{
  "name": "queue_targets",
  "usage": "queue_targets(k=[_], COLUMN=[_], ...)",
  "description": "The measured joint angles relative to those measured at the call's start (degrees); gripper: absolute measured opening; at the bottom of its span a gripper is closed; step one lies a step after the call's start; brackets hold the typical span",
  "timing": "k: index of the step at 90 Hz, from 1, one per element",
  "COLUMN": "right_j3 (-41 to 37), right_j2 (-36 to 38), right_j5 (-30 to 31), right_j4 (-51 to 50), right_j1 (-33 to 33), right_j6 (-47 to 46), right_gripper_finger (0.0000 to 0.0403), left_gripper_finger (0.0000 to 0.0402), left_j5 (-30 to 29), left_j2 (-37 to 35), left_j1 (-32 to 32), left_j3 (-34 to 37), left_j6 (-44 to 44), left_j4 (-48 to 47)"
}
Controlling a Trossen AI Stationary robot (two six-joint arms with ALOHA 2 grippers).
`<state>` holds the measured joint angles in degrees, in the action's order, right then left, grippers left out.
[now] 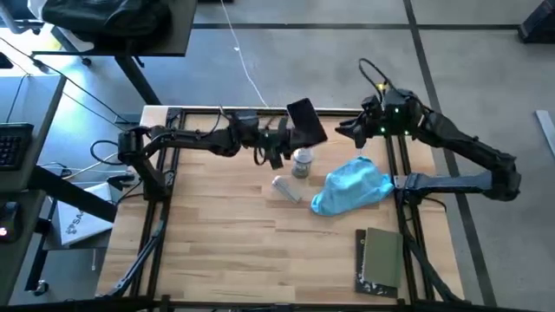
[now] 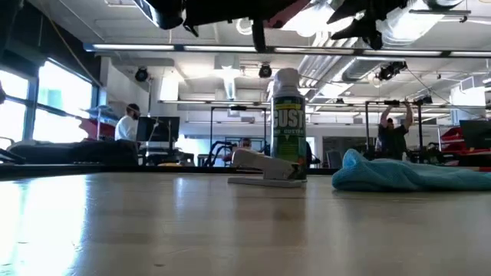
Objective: Apply microfiber cloth
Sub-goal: Spray the pink phone with the spray bottle
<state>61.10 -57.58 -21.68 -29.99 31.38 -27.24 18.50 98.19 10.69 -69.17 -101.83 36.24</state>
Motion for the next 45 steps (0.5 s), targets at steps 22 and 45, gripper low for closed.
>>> queue_targets(k=[22, 45], right_j3=[0.0, 0.0], right_j2=[-4.4, -7.4], right_j5=[-16.5, -27.1], right_j4=[8.9, 14.9], right_j1=[5.0, 6.9], right_j6=[-4.6, -6.9], right_gripper_finger=[0.0142, 0.0142], left_gripper_finger=[0.0010, 0.0010], left_j5=[-0.8, 0.2], left_j2=[0.0, 0.0], left_j1=[-3.0, -5.4], left_j3=[0.0, 0.0], left_j6=[-12.5, -17.1], left_j4=[-5.5, -11.0])
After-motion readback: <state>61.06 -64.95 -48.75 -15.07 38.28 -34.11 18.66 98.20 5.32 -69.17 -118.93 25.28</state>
